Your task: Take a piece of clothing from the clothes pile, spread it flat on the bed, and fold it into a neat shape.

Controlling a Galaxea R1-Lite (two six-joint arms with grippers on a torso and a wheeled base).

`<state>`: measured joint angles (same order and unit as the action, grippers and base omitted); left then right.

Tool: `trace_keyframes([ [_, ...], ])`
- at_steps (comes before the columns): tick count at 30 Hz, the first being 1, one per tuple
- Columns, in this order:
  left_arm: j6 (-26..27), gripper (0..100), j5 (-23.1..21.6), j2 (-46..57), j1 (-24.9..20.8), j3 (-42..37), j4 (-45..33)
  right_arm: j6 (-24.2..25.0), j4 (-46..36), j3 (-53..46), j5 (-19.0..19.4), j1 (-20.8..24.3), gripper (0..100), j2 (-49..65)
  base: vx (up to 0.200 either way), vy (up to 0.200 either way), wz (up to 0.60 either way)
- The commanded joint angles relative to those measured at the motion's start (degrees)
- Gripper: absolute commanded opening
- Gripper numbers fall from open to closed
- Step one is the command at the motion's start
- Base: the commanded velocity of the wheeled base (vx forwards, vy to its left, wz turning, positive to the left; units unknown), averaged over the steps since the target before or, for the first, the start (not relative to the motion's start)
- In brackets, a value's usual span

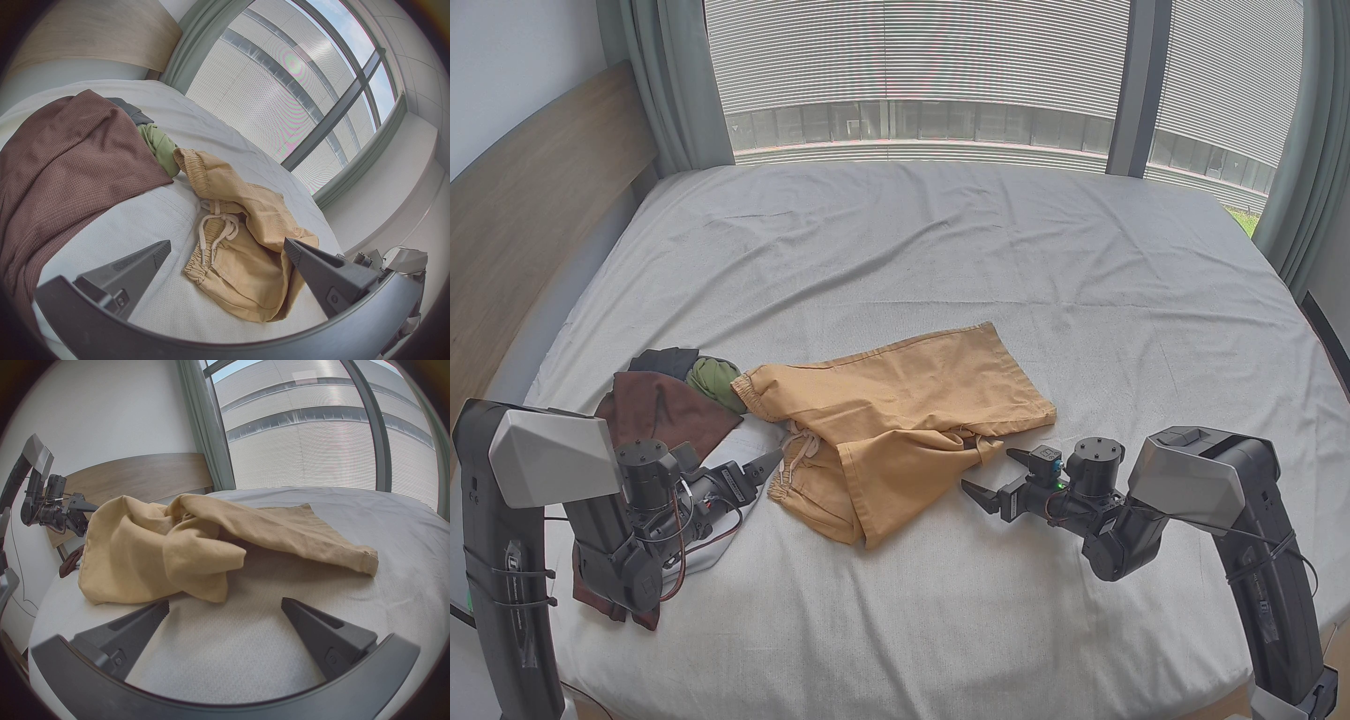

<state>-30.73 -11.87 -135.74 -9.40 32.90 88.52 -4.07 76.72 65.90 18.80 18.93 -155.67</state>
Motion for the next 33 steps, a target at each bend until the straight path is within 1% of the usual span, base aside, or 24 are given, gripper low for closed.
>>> trace_keyframes([
  [1,-0.03,100,0.01,0.04,-0.01,-0.03,0.08,-0.06,-0.16,2.13,0.01,-0.04,100,-1.39,0.000,0.000,0.00],
  [10,-0.12,100,0.01,0.04,-0.01,-0.03,0.08,-0.06,-0.16,4.15,0.01,-0.04,100,-1.65,0.000,0.000,0.00],
  [11,-0.12,100,0.01,0.04,-0.01,-0.03,0.08,-0.06,-0.16,4.41,0.01,-0.04,0,-1.74,0.000,0.000,0.00],
  [24,-0.12,100,0.01,0.04,-0.18,-0.03,0.08,-0.15,0.63,4.06,0.01,0.40,0,-1.65,0.000,0.000,0.00],
  [29,-0.12,100,0.01,0.04,-0.18,-0.03,0.08,-0.15,2.03,0.72,0.01,0.84,0,-0.95,0.000,0.000,0.00],
  [31,-0.12,100,0.01,0.13,-0.18,-0.03,0.08,-0.15,3.97,-3.59,0.01,1.63,0,0.81,0.000,0.000,0.00],
  [33,-0.12,100,0.01,0.13,-0.09,-0.03,0.08,-0.06,4.50,-4.91,0.01,1.90,0,1.51,0.000,0.000,0.00],
])
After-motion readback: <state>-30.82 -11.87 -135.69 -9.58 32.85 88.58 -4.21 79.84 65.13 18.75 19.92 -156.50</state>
